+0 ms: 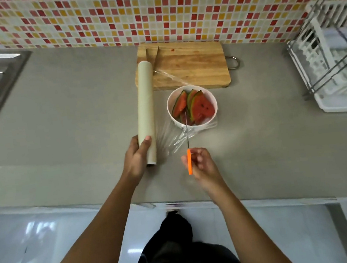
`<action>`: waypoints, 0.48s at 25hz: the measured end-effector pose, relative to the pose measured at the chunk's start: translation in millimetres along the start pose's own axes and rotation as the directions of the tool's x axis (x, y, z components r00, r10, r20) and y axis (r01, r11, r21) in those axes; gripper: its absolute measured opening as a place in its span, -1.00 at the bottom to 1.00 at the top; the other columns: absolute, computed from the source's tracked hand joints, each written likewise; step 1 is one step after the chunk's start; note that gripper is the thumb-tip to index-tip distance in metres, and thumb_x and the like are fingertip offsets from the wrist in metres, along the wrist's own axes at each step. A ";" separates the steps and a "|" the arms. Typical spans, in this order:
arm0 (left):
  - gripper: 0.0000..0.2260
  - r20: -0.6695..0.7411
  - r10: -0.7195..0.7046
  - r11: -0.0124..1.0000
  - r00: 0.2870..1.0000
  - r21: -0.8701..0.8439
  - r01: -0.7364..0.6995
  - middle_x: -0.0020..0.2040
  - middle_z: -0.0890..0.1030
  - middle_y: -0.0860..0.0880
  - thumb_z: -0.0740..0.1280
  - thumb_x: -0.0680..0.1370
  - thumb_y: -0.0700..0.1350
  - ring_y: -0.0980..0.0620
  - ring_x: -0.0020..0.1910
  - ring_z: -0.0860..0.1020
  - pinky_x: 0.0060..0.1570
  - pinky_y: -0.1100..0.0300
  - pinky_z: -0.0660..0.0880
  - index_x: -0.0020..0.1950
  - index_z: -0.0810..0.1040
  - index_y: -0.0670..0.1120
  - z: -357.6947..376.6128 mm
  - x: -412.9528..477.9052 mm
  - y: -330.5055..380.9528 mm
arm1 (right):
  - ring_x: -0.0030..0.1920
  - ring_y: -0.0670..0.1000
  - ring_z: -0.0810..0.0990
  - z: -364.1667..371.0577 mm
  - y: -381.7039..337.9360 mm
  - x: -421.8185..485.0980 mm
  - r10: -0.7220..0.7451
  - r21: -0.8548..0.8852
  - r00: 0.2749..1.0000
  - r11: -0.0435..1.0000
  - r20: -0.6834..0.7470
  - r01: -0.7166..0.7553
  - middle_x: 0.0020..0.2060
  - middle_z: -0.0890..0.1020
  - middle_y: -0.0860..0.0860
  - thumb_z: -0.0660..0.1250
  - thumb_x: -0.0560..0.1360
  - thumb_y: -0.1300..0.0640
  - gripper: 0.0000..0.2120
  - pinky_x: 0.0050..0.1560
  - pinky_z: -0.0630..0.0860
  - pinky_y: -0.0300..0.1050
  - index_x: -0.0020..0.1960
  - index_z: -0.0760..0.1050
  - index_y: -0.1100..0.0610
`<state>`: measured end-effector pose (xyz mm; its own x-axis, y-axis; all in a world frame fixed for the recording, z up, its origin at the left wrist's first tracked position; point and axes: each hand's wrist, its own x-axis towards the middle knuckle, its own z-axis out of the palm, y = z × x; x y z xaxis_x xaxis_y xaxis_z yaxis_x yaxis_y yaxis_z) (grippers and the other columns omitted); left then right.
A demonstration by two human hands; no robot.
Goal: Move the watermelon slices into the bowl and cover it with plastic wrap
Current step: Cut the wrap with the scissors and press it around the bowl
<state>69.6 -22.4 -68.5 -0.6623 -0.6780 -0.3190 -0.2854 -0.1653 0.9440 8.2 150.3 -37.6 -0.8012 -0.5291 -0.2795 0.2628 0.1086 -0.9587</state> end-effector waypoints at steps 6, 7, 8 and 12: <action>-0.77 0.023 -0.012 0.998 1.000 -0.054 0.013 -0.13 0.52 0.01 0.26 0.55 0.06 0.07 -0.19 0.51 -0.39 0.30 0.48 0.08 0.46 -0.07 -2.8 0.2 5.2 | -0.36 -0.24 0.47 14.3 28.8 -41.3 0.218 -0.069 0.973 0.975 0.081 -0.213 -0.35 0.48 -0.10 0.34 0.46 0.01 -0.80 -0.25 0.37 -0.40 -0.13 0.35 0.08; -0.77 0.035 -0.011 0.998 0.999 -0.067 0.014 -0.13 0.52 0.00 0.26 0.54 0.07 0.06 -0.19 0.51 -0.41 0.31 0.47 0.07 0.46 -0.06 -3.2 0.7 6.5 | -0.40 -0.23 0.44 16.3 28.8 -43.1 0.240 -0.077 0.964 0.970 0.115 -0.232 -0.38 0.46 -0.08 0.33 0.46 -0.05 -0.76 -0.26 0.34 -0.38 -0.17 0.34 0.07; -0.76 0.046 -0.015 0.997 0.999 -0.079 0.019 -0.13 0.51 -0.01 0.26 0.52 0.09 0.05 -0.20 0.51 -0.42 0.31 0.47 0.05 0.46 -0.06 -3.4 1.5 7.2 | -0.44 -0.21 0.40 18.7 28.8 -44.2 0.258 -0.097 0.954 0.965 0.152 -0.245 -0.40 0.42 -0.03 0.31 0.45 -0.12 -0.72 -0.26 0.31 -0.33 -0.24 0.33 0.05; -0.65 0.081 -0.048 0.993 0.996 -0.106 0.056 -0.06 0.52 -0.05 0.27 0.43 0.15 0.00 -0.15 0.53 -0.30 0.19 0.46 0.08 0.46 -0.06 -6.1 6.2 10.7 | -0.40 -0.12 0.40 33.7 30.8 -49.3 0.334 -0.134 0.922 0.940 0.194 -0.312 -0.38 0.43 0.00 0.26 0.44 -0.19 -0.66 -0.25 0.32 -0.19 -0.36 0.35 0.01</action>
<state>66.6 -32.7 -59.9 -0.7018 -0.6090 -0.3697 -0.2473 -0.2784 0.9281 73.9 151.3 -51.6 -0.5468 -0.6152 -0.5679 0.4255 0.3800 -0.8213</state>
